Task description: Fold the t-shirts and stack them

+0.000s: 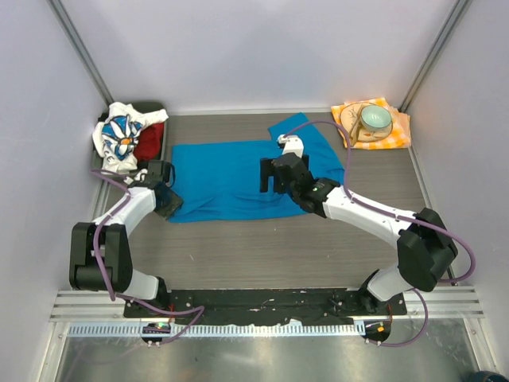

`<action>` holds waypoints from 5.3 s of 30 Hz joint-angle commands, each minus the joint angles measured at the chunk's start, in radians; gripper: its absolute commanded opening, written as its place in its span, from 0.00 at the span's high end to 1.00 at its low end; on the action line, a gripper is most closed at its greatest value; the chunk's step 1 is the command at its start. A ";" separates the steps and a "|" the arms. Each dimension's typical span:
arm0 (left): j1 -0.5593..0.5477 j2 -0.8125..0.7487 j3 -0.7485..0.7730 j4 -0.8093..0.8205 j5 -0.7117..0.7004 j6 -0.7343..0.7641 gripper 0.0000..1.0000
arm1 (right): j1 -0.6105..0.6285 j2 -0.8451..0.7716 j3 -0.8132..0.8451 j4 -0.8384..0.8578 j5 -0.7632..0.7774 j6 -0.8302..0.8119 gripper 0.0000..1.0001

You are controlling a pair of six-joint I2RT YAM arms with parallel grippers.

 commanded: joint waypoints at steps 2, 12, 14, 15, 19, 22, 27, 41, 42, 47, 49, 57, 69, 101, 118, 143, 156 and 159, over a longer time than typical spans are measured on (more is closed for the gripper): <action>0.004 0.019 0.021 0.010 -0.028 -0.013 0.61 | 0.001 -0.041 -0.008 0.043 0.003 0.017 0.00; 0.004 0.068 0.029 0.018 -0.022 -0.022 1.00 | 0.001 -0.055 -0.025 0.048 0.001 0.022 0.00; 0.004 0.063 0.032 0.024 -0.021 -0.025 1.00 | 0.001 -0.058 -0.025 0.048 0.001 0.022 0.00; 0.004 0.055 0.044 0.023 -0.018 -0.026 1.00 | 0.001 -0.059 -0.025 0.048 0.001 0.022 0.00; 0.004 0.055 0.113 0.006 -0.018 -0.023 1.00 | 0.000 -0.062 -0.028 0.051 -0.002 0.022 0.00; 0.004 0.071 0.175 -0.011 -0.019 -0.022 1.00 | 0.001 -0.066 -0.033 0.052 -0.003 0.020 0.00; 0.004 0.114 0.236 -0.020 -0.025 -0.023 1.00 | 0.001 -0.076 -0.048 0.052 -0.006 0.022 0.00; 0.066 0.243 0.267 -0.074 -0.081 -0.062 0.00 | 0.001 -0.113 -0.080 0.032 0.026 0.008 0.00; 0.064 0.233 0.255 -0.076 -0.075 -0.065 0.00 | 0.001 -0.116 -0.082 0.029 0.036 0.005 0.00; 0.066 0.097 0.186 -0.059 -0.033 -0.077 0.00 | -0.040 -0.095 -0.091 0.032 0.044 0.012 0.00; 0.049 0.034 0.166 -0.060 -0.015 -0.077 0.00 | -0.072 -0.075 -0.086 0.035 0.027 0.020 0.00; -0.069 -0.116 0.103 -0.068 -0.007 -0.098 0.00 | -0.149 0.065 -0.034 0.046 -0.023 0.046 0.00; -0.140 -0.002 0.094 0.068 0.030 -0.089 0.00 | -0.221 0.214 0.050 0.055 -0.075 0.069 0.00; -0.138 -0.030 -0.080 0.170 -0.079 -0.031 0.00 | -0.370 0.395 0.018 0.106 -0.212 0.138 0.00; -0.132 -0.287 -0.207 0.061 -0.124 -0.026 0.00 | -0.445 0.372 0.009 0.057 -0.146 0.150 0.00; -0.074 -0.451 0.196 -0.270 -0.184 0.026 0.00 | 0.184 0.523 0.441 0.107 -0.635 0.232 0.00; -0.012 -0.477 0.163 -0.247 -0.131 0.069 0.00 | 0.202 0.605 0.500 0.196 -0.635 0.200 0.00; -0.009 -0.474 0.155 -0.238 -0.124 0.069 0.00 | 0.202 0.609 0.510 0.192 -0.640 0.198 0.00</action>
